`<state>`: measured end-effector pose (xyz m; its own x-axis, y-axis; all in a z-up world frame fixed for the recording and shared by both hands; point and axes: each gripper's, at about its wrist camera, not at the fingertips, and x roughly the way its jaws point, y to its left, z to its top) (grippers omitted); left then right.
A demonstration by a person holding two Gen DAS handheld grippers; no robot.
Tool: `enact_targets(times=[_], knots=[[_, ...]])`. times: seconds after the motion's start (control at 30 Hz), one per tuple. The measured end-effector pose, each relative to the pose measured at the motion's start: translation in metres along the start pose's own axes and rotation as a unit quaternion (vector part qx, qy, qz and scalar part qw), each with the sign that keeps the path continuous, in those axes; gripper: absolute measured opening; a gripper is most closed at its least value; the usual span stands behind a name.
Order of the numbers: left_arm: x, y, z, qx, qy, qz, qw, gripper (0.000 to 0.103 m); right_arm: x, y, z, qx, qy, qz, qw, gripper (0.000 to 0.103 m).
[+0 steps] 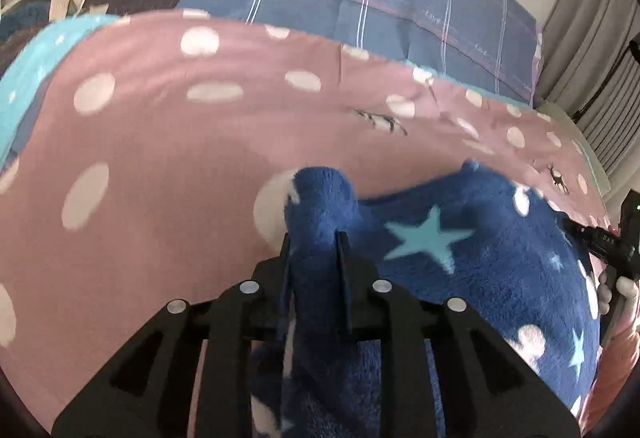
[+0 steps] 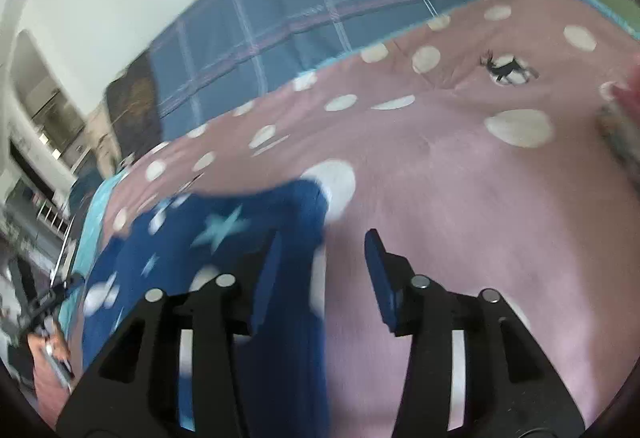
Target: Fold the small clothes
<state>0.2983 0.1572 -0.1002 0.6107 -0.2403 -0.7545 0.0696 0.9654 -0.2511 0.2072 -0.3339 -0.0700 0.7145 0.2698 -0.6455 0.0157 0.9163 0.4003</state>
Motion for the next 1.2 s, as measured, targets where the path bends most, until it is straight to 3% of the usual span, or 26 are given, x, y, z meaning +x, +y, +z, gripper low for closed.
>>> enact_targets(times=[0.03, 0.07, 0.1, 0.23, 0.3, 0.43, 0.5, 0.57, 0.63, 0.67, 0.73, 0.77, 0.8, 0.87, 0.9, 0.97, 1.03, 1.1, 1.2], knots=[[-0.008, 0.002, -0.004, -0.007, -0.010, -0.012, 0.9999, 0.031, -0.008, 0.003, -0.009, -0.009, 0.004, 0.008, 1.000, 0.047], [-0.023, 0.006, -0.009, -0.016, -0.023, -0.023, 0.9993, 0.043, -0.022, 0.006, -0.022, -0.018, 0.010, 0.015, 1.000, 0.047], [-0.041, 0.011, -0.016, -0.021, -0.038, -0.027, 0.9987, 0.047, -0.032, 0.007, -0.038, -0.028, 0.017, 0.019, 0.999, 0.047], [-0.099, 0.021, -0.061, 0.003, -0.058, -0.053, 0.9969, 0.047, -0.056, 0.008, -0.105, -0.029, 0.042, 0.025, 0.998, 0.055], [-0.109, 0.021, -0.084, 0.010, -0.045, -0.064, 0.9969, 0.053, -0.061, 0.013, -0.131, -0.022, 0.058, 0.032, 0.998, 0.055], [-0.106, 0.021, -0.138, 0.015, -0.001, -0.077, 0.9970, 0.055, -0.063, 0.024, -0.148, -0.028, 0.061, 0.025, 0.997, 0.056], [-0.103, 0.015, -0.157, 0.023, 0.003, -0.086, 0.9960, 0.016, -0.067, 0.024, -0.156, -0.030, 0.060, 0.018, 0.998, 0.057], [-0.126, 0.004, -0.162, 0.026, -0.034, -0.050, 0.9978, 0.009, -0.066, 0.019, -0.156, -0.018, 0.062, 0.017, 0.998, 0.057], [-0.158, -0.002, -0.163, 0.036, -0.083, -0.047, 0.9948, 0.009, -0.069, 0.016, -0.157, -0.009, 0.059, 0.020, 0.998, 0.057], [-0.165, -0.001, -0.164, 0.042, -0.088, -0.049, 0.9940, 0.009, -0.071, 0.014, -0.158, -0.007, 0.056, 0.017, 0.998, 0.057], [-0.154, 0.006, -0.171, 0.037, -0.060, -0.035, 0.9969, 0.009, -0.076, 0.012, -0.156, -0.009, 0.044, 0.019, 0.999, 0.057], [-0.133, 0.012, -0.176, 0.036, -0.024, -0.016, 0.9989, 0.011, -0.077, 0.010, -0.155, -0.010, 0.042, 0.021, 0.999, 0.057], [-0.120, 0.016, -0.182, 0.038, -0.009, 0.001, 0.9993, 0.021, -0.078, 0.008, -0.152, -0.009, 0.039, 0.023, 0.999, 0.057], [-0.120, 0.025, -0.188, 0.016, -0.030, 0.011, 0.9994, 0.035, -0.078, 0.004, -0.150, -0.006, 0.035, 0.033, 0.999, 0.057], [-0.127, 0.027, -0.187, 0.001, -0.038, 0.008, 0.9992, 0.036, -0.077, 0.002, -0.148, -0.005, 0.034, 0.039, 0.999, 0.056], [-0.144, 0.018, -0.182, -0.003, -0.069, 0.041, 0.9968, 0.036, -0.071, -0.003, -0.145, 0.002, 0.041, 0.052, 0.998, 0.049], [-0.161, -0.001, -0.180, 0.026, -0.100, 0.069, 0.9922, 0.036, -0.060, -0.007, -0.144, 0.013, 0.059, 0.076, 0.995, 0.030], [-0.176, -0.037, -0.175, 0.068, -0.113, 0.027, 0.9909, 0.036, -0.055, -0.009, -0.146, 0.018, 0.067, 0.085, 0.994, 0.025], [-0.173, -0.096, -0.172, 0.121, -0.101, -0.044, 0.9865, 0.036, -0.059, -0.013, -0.144, 0.031, 0.071, 0.125, 0.989, 0.022]])
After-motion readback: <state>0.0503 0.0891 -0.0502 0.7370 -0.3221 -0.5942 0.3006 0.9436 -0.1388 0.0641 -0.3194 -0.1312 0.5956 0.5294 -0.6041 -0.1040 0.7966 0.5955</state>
